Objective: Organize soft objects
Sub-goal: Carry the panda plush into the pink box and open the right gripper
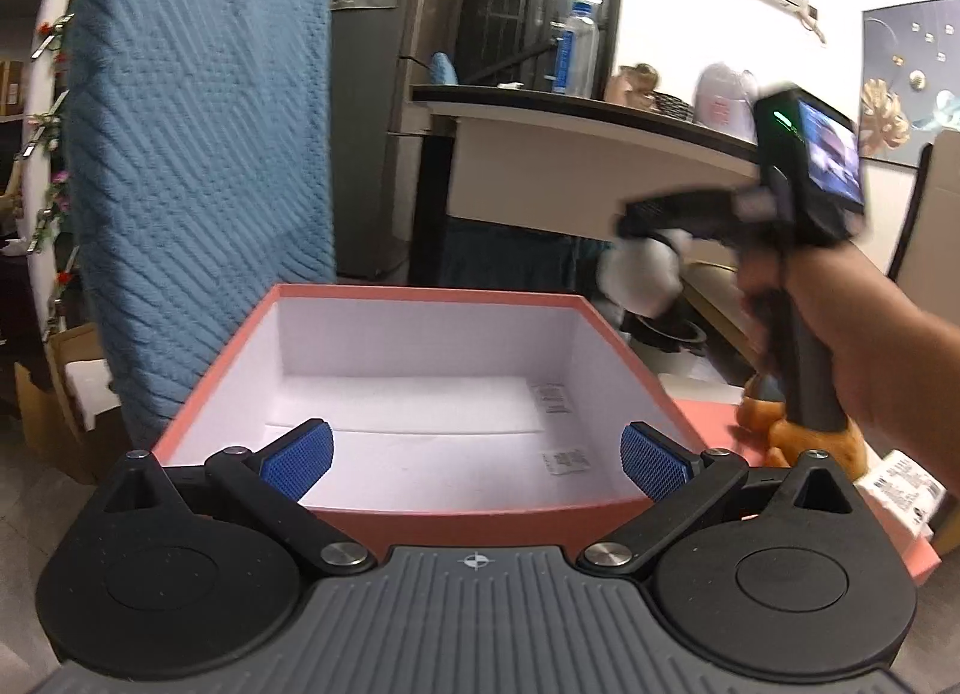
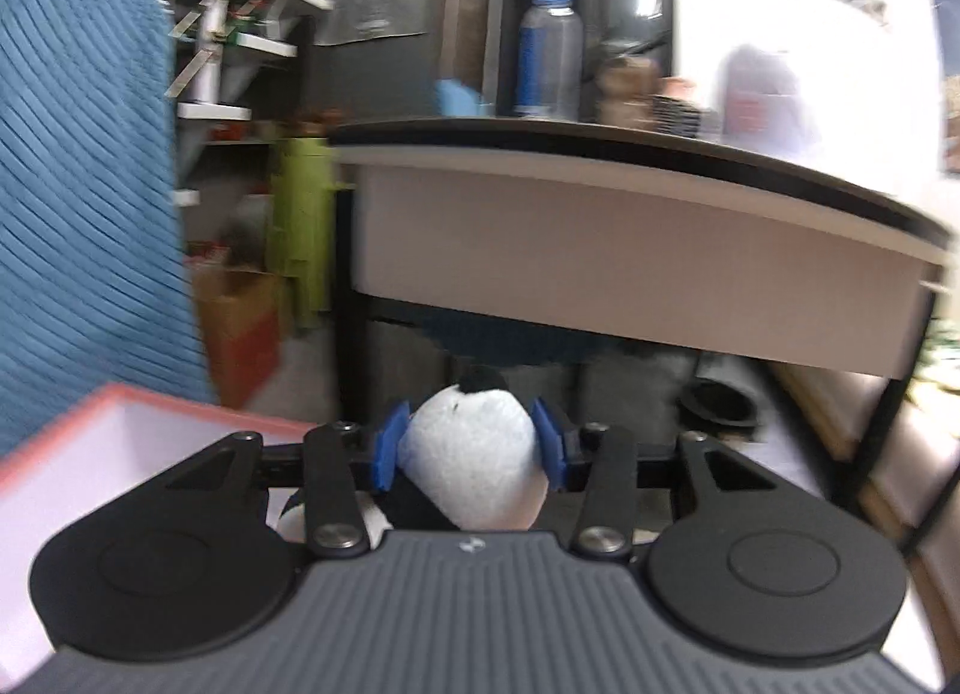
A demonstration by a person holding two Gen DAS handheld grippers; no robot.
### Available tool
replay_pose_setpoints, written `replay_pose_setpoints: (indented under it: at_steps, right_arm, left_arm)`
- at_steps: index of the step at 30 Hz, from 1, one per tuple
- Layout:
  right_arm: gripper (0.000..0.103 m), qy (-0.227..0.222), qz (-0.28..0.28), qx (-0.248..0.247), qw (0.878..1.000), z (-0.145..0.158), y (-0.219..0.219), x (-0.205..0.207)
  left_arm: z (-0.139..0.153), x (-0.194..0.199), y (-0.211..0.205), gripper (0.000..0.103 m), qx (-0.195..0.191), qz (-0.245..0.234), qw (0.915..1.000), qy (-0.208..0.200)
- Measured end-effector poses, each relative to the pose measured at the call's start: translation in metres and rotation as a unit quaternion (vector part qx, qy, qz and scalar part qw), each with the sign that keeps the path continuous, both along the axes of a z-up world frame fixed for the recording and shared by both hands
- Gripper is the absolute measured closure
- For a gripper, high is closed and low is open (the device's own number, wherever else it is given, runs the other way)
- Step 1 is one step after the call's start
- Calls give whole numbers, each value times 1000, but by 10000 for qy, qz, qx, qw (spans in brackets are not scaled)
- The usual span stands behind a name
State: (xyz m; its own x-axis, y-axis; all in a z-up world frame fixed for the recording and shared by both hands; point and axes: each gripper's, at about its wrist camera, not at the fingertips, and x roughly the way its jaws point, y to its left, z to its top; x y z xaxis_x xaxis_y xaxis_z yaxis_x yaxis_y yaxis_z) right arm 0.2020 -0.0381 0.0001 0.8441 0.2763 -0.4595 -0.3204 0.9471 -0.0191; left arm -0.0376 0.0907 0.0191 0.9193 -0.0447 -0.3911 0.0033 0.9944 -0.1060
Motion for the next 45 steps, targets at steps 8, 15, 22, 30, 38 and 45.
replay_pose_setpoints:
  at_steps: [8, 15, 22, 30, 38, 45]
  right_arm:
    - [57, 788, 1215, 88, 9894, -2, 122, 46]
    - [57, 1281, 1880, -557, 9722, -60, 204, 72]
    - [56, 1251, 1809, -481, 9743, -45, 181, 89]
    - [27, 1195, 1700, -337, 9776, -23, 149, 107]
    - [27, 788, 1362, -211, 9873, 24, 95, 101]
    - [27, 343, 831, -218, 9957, 61, 1, 36]
  left_arm:
    - [1, 2, 30, 0, -72, 519, 9986, -49]
    - [1, 4, 35, 0, 80, 587, 9982, -26]
    - [-4, 15, 38, 0, -126, 547, 9982, 217]
    - [-4, 15, 24, 0, -20, 452, 9989, 107]
    - [4, 9, 7, 0, -11, 360, 9992, -171]
    - [7, 0, -25, 0, -17, 129, 9990, -424]
